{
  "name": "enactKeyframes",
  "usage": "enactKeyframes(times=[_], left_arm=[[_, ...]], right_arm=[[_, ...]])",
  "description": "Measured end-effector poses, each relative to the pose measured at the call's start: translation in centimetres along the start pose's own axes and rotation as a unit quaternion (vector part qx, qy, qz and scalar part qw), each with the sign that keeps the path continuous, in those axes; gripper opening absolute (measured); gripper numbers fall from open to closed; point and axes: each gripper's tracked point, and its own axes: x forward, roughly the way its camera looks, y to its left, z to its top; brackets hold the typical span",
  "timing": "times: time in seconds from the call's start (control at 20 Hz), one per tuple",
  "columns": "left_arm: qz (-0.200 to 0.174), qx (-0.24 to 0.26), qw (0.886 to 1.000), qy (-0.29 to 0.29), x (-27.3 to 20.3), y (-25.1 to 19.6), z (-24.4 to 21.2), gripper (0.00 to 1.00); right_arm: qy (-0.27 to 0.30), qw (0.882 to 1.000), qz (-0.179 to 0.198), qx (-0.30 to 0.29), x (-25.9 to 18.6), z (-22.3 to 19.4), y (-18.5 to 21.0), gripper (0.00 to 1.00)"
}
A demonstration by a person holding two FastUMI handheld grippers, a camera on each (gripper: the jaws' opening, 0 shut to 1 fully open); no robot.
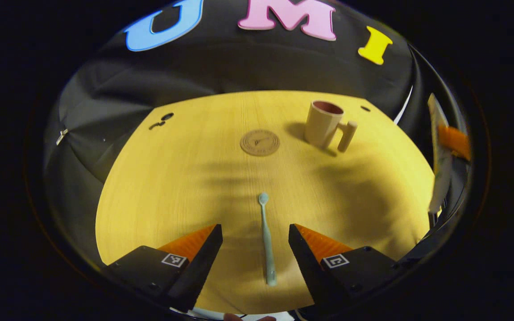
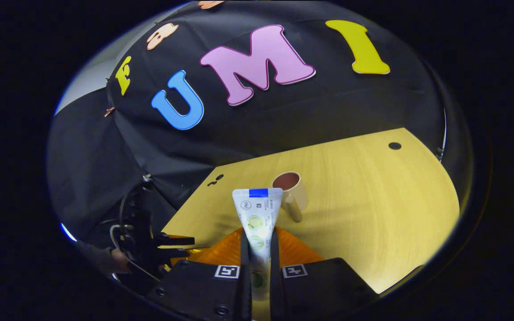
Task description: Put the toothbrush and toothpaste on the desktop into the cup, then pick up the cup and place it on the coaster on the desktop.
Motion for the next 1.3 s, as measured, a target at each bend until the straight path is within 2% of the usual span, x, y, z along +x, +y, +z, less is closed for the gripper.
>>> enactKeyframes(times=[0.25, 0.5, 0.7, 0.75, 0.85, 0.9, 1.0, 1.15, 1.3], left_arm=[[0.007, 0.012, 0.998, 0.056, 2.7, 0.1, -1.8, 0.94], [0.000, 0.012, 0.995, 0.102, 4.6, -0.3, -3.0, 0.93], [-0.011, -0.010, 0.992, 0.122, 4.9, -0.9, -3.2, 0.93], [-0.008, -0.014, 0.992, 0.128, 4.7, -0.7, -3.2, 0.90], [-0.007, -0.013, 0.990, 0.140, 4.7, -0.9, -3.4, 0.63], [-0.006, -0.011, 0.990, 0.144, 4.5, -1.0, -3.5, 0.40], [-0.001, -0.007, 0.989, 0.150, 4.9, -1.1, -3.5, 0.19], [-0.005, 0.013, 0.990, 0.143, 4.7, -1.5, -2.9, 0.08], [-0.022, 0.000, 0.992, 0.120, 4.4, -2.4, -2.5, 0.06]], right_arm=[[-0.030, 1.000, -0.009, -0.002, -2.2, 3.7, -2.0, 0.19], [-0.030, 0.999, -0.014, 0.015, -2.8, 4.8, -3.7, 0.20], [-0.029, 0.999, -0.017, 0.018, -2.8, 5.3, -5.3, 0.20], [-0.030, 0.999, -0.017, 0.021, -2.7, 5.4, -5.6, 0.20], [-0.034, 0.999, -0.018, 0.031, -2.7, 5.9, -6.3, 0.20], [-0.037, 0.999, -0.019, 0.035, -2.6, 6.1, -6.7, 0.20], [-0.040, 0.998, -0.021, 0.041, -2.8, 6.4, -7.5, 0.20], [-0.042, 0.998, -0.027, 0.043, -2.9, 6.6, -8.3, 0.20], [-0.046, 0.997, -0.027, 0.048, -3.1, 6.8, -8.3, 0.20]])
